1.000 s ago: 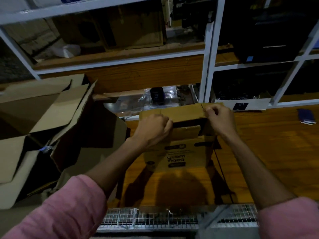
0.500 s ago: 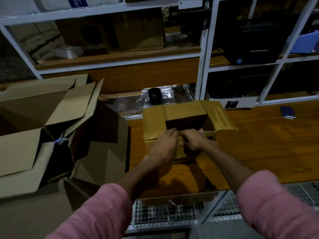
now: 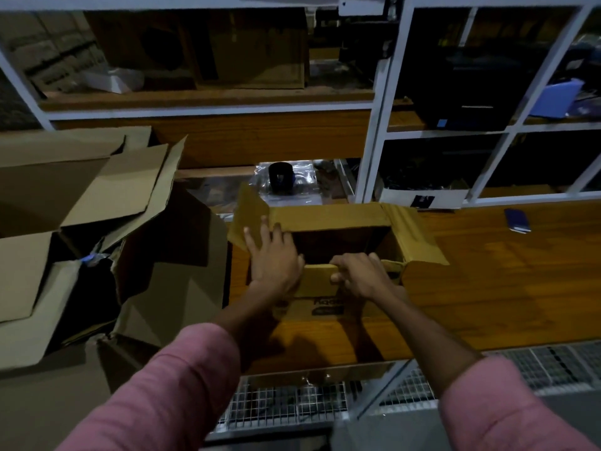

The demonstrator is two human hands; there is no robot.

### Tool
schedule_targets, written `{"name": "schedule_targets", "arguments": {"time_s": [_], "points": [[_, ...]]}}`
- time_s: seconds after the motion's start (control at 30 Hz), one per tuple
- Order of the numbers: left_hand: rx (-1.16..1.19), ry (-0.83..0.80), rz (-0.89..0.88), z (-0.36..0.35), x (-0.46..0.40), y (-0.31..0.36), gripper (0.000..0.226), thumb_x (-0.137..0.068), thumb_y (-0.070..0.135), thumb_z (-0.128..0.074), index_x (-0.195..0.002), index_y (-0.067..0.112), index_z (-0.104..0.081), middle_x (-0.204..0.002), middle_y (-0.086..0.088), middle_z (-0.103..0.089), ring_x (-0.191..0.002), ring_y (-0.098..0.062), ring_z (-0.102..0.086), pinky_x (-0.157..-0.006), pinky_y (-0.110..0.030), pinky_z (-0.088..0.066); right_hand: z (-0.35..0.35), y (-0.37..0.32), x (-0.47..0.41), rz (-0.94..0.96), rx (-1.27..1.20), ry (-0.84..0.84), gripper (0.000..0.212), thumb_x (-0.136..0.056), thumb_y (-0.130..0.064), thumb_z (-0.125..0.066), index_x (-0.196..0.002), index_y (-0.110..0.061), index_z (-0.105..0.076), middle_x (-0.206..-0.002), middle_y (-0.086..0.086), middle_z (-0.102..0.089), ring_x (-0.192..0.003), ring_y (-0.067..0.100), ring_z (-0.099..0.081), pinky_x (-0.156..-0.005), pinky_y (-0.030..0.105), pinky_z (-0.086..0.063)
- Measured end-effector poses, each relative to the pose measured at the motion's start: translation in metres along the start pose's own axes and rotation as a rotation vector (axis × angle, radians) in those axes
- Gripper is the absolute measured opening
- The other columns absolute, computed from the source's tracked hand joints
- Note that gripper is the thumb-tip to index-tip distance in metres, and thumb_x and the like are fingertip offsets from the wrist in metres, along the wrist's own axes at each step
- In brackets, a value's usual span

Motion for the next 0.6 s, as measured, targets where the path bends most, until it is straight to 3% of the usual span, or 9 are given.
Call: {"name": "schedule_targets", "arguments": {"time_s": [0.17,0.33,0.4,0.5,0.6], "points": [[0.355,-0.063,0.204,-0.015,-0.002,-0.029,0.057,-0.099,0.028,-0.050,-0.148,0.006,-0.031,-0.156,-0.017,-0.029,-0.143,-0.038,-0.028,-0.117,-0.053,-0.028,-0.001,0.004,-0.006,0.010,-0.058,-0.018,0.022,-0.097,-0.022,-0.057,-0.113,-0.036,-0.062,-0.094,-0.013,-0.063,-0.097,0.014,-0.058,-0.086,0.038,-0.031],[0.677,-0.038,0.377,-0.018,-0.003,-0.032,0.044,-0.097,0.004,-0.053,-0.139,0.010,-0.040,-0.125,-0.012,-0.058,-0.114,-0.029,-0.060,-0.092,-0.037,-0.051,-0.005,0.016,-0.009,0.034,-0.104,-0.067,0.017,-0.098,-0.043,-0.056,-0.114,-0.041,-0.062,-0.091,-0.018,-0.062,-0.091,0.008,-0.057,-0.091,0.039,-0.039],[0.623,-0.072,0.390,-0.018,-0.008,-0.035,0.043,-0.097,0.004,-0.054,-0.136,0.012,-0.040,-0.119,-0.011,-0.060,-0.107,-0.028,-0.062,-0.086,-0.037,-0.054,-0.006,0.020,-0.010,0.050,-0.083,-0.095,0.018,-0.099,-0.050,-0.049,-0.106,-0.039,-0.062,-0.088,-0.017,-0.064,-0.087,0.007,-0.059,-0.088,0.041,-0.045],[0.537,-0.126,0.379,-0.016,-0.019,-0.030,0.040,-0.096,0.011,-0.056,-0.133,0.011,-0.039,-0.123,-0.013,-0.058,-0.111,-0.033,-0.059,-0.087,-0.042,-0.053,0.001,0.020,-0.018,-0.006,-0.131,-0.116,0.039,-0.103,-0.058,-0.032,-0.090,-0.032,-0.059,-0.084,-0.012,-0.061,-0.080,0.007,-0.057,-0.080,0.038,-0.044],[0.318,-0.172,0.388,-0.017,-0.030,-0.018,0.056,-0.093,0.025,-0.059,-0.139,0.002,-0.036,-0.147,-0.023,-0.037,-0.137,-0.042,-0.035,-0.106,-0.053,-0.040,0.002,0.018,-0.041,-0.009,-0.160,-0.198,0.039,-0.103,-0.057,-0.029,-0.095,-0.031,-0.057,-0.096,-0.008,-0.062,-0.093,0.017,-0.060,-0.085,0.042,-0.047]]}}
Point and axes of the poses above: each hand's wrist, its own x-axis away from the middle knuckle, its own z-axis out of the back of the hand, y = z × x, the point moved 4 cm from there along -x, towards the middle knuckle
